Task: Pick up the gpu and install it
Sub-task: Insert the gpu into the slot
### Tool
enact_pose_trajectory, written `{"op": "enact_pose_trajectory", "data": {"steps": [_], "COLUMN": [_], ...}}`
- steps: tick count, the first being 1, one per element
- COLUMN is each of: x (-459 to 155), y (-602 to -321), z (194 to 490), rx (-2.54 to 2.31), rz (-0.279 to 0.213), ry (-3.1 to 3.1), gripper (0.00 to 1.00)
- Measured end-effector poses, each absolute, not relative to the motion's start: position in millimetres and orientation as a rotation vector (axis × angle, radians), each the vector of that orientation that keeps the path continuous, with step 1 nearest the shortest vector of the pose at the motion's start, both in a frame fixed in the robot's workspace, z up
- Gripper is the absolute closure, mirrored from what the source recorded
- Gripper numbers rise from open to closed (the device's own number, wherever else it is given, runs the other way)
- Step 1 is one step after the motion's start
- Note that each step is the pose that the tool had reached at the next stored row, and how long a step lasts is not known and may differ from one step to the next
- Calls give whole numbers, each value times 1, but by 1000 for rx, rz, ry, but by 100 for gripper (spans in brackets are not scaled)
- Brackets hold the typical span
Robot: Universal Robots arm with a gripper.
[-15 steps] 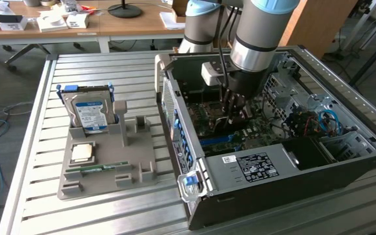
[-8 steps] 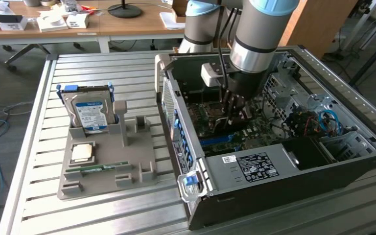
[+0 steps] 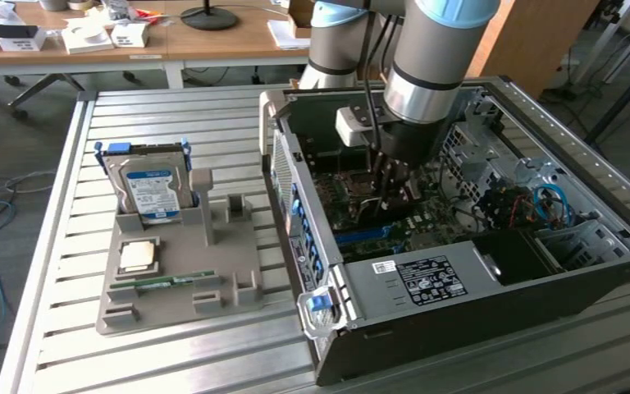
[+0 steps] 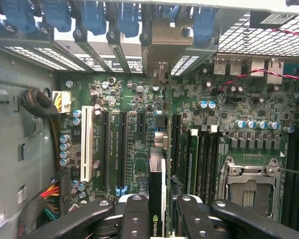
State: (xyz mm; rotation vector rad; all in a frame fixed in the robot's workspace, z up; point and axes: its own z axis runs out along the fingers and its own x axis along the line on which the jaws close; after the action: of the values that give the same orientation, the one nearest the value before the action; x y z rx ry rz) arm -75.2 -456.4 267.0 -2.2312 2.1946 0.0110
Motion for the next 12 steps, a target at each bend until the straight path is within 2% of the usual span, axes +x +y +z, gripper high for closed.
{"op": "enact_pose_trajectory", "data": {"steps": [12], "x": [-78], "y": [-456], "z": [267], "rx": [-2231], "rz": [11], "ry": [2195], "gripper": [74]}}
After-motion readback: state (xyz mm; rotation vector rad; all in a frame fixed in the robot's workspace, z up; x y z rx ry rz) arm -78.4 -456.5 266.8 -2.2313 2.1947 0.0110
